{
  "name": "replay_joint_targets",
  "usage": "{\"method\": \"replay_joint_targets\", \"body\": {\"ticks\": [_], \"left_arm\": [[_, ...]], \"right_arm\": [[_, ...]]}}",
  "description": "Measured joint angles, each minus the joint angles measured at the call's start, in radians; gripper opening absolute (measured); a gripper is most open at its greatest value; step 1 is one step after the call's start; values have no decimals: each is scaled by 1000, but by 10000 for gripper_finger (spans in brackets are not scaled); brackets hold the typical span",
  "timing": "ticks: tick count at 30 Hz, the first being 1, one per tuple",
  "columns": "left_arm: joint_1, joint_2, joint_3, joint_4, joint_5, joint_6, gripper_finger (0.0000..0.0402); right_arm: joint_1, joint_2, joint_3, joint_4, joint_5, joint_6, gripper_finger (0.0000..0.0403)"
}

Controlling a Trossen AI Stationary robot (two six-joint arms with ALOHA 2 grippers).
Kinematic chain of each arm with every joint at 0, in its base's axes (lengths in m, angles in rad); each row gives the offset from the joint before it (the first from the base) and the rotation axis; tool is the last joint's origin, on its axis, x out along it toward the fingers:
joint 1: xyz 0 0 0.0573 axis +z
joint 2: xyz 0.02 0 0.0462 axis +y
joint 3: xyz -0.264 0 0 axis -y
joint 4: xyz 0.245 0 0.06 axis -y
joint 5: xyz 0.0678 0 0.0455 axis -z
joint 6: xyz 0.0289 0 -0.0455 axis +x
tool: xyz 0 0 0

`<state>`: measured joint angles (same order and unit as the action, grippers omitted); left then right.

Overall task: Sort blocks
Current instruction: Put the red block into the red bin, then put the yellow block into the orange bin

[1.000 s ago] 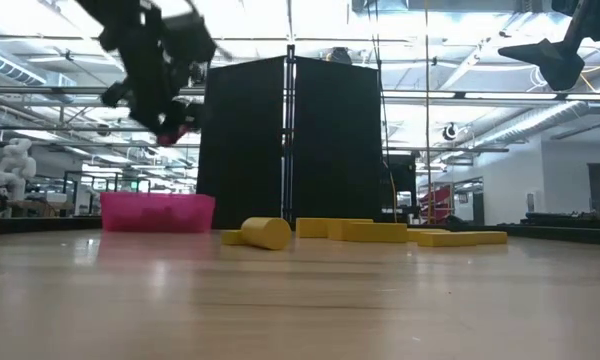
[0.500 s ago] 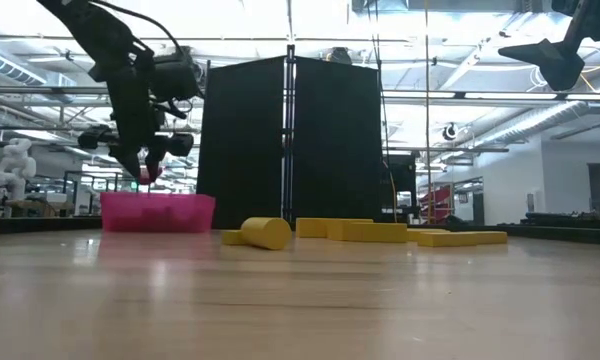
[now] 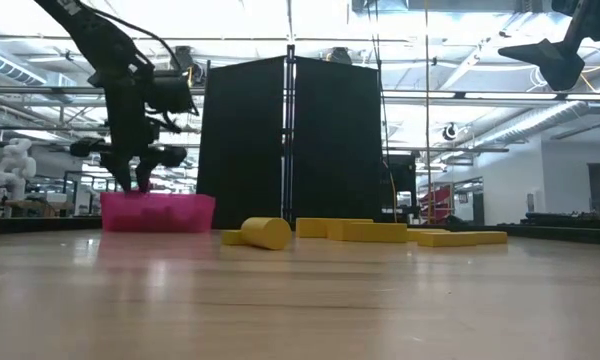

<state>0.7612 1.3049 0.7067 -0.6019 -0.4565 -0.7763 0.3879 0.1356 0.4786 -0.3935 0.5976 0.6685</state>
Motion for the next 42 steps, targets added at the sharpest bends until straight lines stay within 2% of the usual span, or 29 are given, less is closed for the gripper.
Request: {"method": "replay_joint_targets", "body": {"ticks": [8, 16, 22, 25, 29, 33, 37, 42], "left_arm": [[13, 51, 0, 43, 7, 5, 113], [13, 51, 0, 118, 68, 79, 224], [6, 19, 31, 123, 153, 145, 263], [-7, -28, 66, 122, 168, 206, 265], [-18, -119, 127, 126, 169, 242, 267], [-26, -225, 186, 126, 187, 235, 267], [-51, -330, 228, 125, 228, 234, 267], [-89, -443, 260, 125, 308, 233, 267]], "right_arm": [[0, 0, 0, 0, 0, 0, 338], [0, 0, 0, -1, 0, -3, 338], [0, 7, 0, 34, 1, 42, 338], [0, 22, 0, 90, 5, -28, 338], [0, 50, 0, 215, 69, -160, 338], [0, 79, 0, 315, 158, -262, 338], [0, 105, 12, 330, 285, -320, 338], [-8, 157, 42, 370, 300, -359, 338]]}}
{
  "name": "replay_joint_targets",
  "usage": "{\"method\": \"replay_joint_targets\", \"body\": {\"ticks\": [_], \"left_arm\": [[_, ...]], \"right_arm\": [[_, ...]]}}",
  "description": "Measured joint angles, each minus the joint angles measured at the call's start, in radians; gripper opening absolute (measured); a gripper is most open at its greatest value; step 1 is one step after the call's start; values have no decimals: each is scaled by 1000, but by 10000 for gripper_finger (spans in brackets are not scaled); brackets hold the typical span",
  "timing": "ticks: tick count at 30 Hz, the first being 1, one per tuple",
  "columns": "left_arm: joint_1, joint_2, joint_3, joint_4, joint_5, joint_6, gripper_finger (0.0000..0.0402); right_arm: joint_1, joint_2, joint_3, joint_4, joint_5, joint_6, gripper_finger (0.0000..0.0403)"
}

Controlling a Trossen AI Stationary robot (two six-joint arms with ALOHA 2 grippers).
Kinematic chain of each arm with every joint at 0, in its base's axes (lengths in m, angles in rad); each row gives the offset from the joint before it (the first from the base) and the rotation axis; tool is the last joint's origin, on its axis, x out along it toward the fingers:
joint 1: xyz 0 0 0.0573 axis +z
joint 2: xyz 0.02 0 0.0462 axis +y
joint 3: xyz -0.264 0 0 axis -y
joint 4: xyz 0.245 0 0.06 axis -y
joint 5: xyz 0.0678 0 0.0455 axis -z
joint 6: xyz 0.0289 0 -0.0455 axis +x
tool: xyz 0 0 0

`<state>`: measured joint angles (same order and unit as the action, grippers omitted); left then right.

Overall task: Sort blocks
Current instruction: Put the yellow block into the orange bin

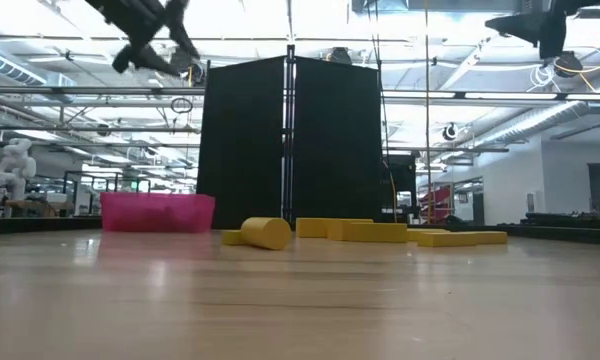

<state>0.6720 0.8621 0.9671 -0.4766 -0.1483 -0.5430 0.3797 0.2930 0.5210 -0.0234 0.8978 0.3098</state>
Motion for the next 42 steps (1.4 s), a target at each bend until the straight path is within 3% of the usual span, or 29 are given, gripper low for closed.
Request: {"method": "replay_joint_targets", "body": {"ticks": [9, 13, 21, 27, 31, 35, 39, 42], "left_arm": [[-68, -114, 1, -2, 41, -1, 267], [-83, -124, 1, -3, 41, -1, 267], [-128, -125, 1, -7, 41, -1, 267], [-144, -125, 0, -7, 41, -2, 267], [-159, -135, 0, 14, 41, 7, 267], [-159, -159, 0, 21, 41, 33, 267], [-160, -176, 0, 10, 41, 33, 267], [-162, -184, 0, -12, 41, 34, 267]], "right_arm": [[-21, 254, 161, 6, -2, -162, 338], [-41, 374, 232, 5, 118, -274, 338], [-61, 451, 282, -2, 317, -232, 338], [-101, 444, 282, -13, 327, -136, 337], [-201, 450, 296, -100, 228, -108, 326], [-358, 547, 447, -447, 32, -10, 303], [-519, 717, 656, -903, -318, 62, 277], [-582, 834, 732, -1185, -594, -38, 266]]}}
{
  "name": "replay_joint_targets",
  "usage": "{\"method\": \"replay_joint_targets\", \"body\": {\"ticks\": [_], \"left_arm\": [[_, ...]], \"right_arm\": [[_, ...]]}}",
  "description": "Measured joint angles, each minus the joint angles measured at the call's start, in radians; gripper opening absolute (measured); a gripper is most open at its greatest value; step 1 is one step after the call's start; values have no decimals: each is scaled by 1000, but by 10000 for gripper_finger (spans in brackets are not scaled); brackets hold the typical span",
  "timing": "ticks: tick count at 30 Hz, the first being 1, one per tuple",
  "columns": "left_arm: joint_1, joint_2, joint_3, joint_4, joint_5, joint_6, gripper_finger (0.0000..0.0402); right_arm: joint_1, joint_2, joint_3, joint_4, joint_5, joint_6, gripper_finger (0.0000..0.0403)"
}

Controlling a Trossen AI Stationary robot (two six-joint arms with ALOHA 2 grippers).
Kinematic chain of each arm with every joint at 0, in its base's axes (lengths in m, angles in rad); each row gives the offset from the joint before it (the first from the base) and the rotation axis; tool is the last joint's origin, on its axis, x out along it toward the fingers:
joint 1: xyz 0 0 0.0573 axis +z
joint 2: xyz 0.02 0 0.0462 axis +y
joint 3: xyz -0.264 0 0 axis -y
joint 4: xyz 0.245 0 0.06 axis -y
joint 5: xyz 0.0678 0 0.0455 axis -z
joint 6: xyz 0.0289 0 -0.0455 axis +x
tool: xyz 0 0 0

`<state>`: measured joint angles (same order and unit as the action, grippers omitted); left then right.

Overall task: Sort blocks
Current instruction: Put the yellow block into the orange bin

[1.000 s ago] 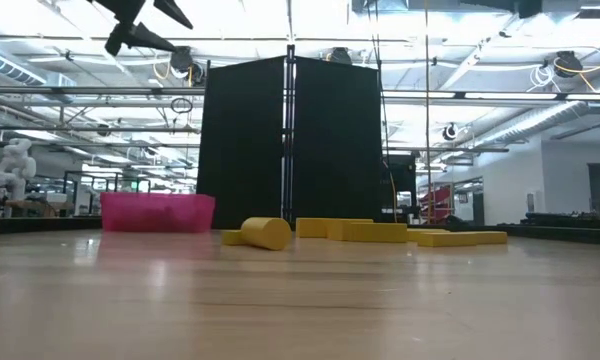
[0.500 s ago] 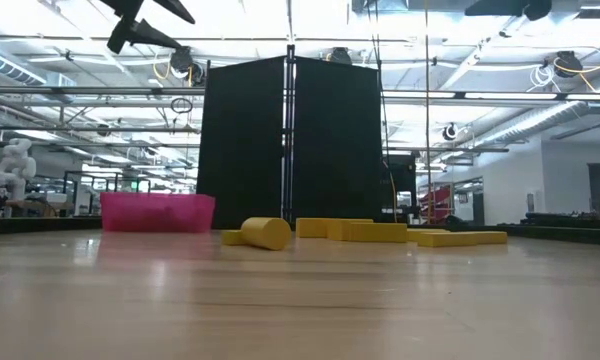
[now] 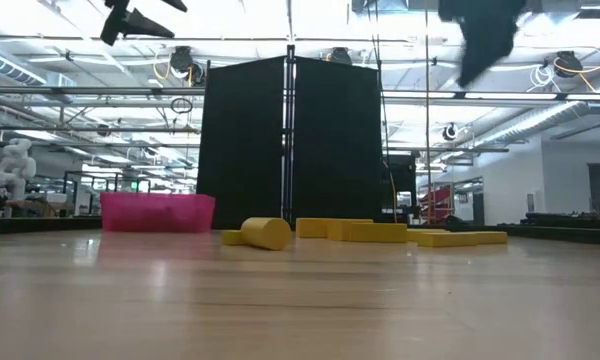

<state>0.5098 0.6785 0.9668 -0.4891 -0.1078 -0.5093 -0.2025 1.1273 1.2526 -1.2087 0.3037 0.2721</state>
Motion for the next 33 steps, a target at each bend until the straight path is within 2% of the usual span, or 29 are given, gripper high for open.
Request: {"method": "replay_joint_targets", "body": {"ticks": [2, 5, 10, 15, 19, 24, 33], "left_arm": [[0, -1, 0, -27, 0, 0, 267], [0, -1, 0, -72, 0, 1, 267], [0, -1, -10, -98, 0, -5, 267], [0, -1, -10, -99, 0, -5, 267], [0, -1, -10, -99, 0, -5, 267], [0, -1, -10, -99, 0, -5, 267], [0, -1, -10, -98, -1, -6, 267]], "right_arm": [[-8, 63, -6, -106, -97, -61, 264], [-7, 121, -54, -124, -150, -146, 264], [-7, 171, -183, 31, -160, -315, 266], [4, 193, -304, 200, -255, -537, 267], [19, 217, -376, 250, -222, -695, 267], [19, 271, -424, 330, -202, -726, 267], [-19, 406, -433, 439, -205, -772, 267]]}}
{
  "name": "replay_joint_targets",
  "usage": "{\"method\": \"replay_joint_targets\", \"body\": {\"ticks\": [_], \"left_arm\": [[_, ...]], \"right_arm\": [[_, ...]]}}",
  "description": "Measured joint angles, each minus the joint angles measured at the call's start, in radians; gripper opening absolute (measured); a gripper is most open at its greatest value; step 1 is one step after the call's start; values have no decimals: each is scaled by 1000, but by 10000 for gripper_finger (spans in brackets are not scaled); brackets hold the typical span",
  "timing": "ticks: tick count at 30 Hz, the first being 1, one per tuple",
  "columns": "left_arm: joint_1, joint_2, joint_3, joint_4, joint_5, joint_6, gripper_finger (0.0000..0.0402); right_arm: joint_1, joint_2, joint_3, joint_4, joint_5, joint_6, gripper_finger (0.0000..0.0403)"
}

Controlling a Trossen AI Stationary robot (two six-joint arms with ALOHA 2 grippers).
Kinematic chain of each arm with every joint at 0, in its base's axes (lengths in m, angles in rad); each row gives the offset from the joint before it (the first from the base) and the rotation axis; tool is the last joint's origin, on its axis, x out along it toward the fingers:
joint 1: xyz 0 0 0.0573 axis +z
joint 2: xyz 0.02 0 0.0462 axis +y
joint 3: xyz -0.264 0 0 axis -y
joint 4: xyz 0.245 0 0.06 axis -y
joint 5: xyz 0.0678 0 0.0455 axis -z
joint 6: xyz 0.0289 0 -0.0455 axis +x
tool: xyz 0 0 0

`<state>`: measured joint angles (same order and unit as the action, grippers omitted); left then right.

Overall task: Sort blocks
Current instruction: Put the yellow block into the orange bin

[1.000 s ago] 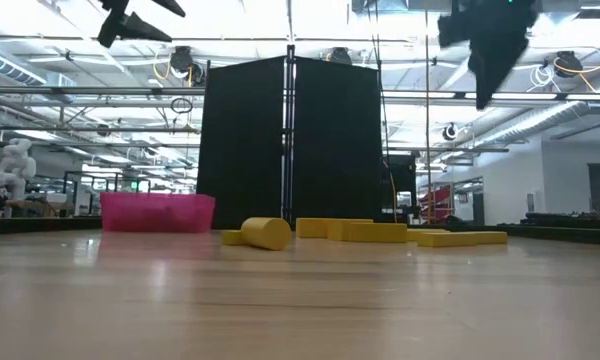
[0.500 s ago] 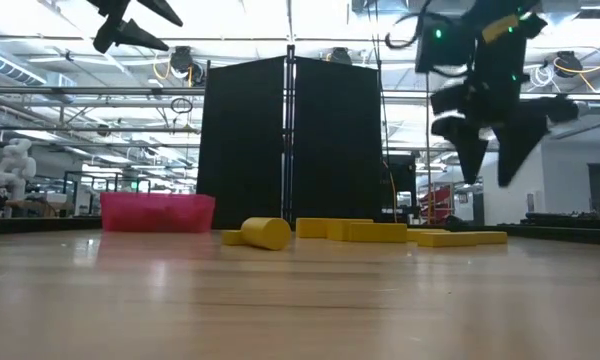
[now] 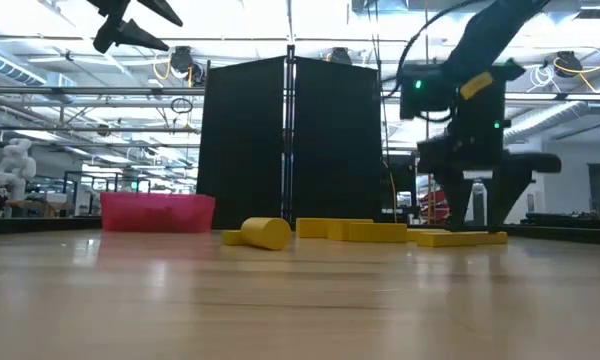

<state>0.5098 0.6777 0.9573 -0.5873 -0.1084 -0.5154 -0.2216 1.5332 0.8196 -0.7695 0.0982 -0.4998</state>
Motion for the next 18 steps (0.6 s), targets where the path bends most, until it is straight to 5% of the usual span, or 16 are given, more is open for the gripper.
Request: {"method": "replay_joint_targets", "body": {"ticks": [6, 14, 18], "left_arm": [[0, 0, 0, 0, 0, -1, 267], [0, 0, 0, -6, 0, -1, 267], [0, 0, 0, -6, 0, -1, 267]], "right_arm": [[-26, 95, 4, 0, -2, -10, 256], [-26, 144, 7, -16, -20, -17, 84], [-26, 139, 7, -18, -17, 32, 83]]}}
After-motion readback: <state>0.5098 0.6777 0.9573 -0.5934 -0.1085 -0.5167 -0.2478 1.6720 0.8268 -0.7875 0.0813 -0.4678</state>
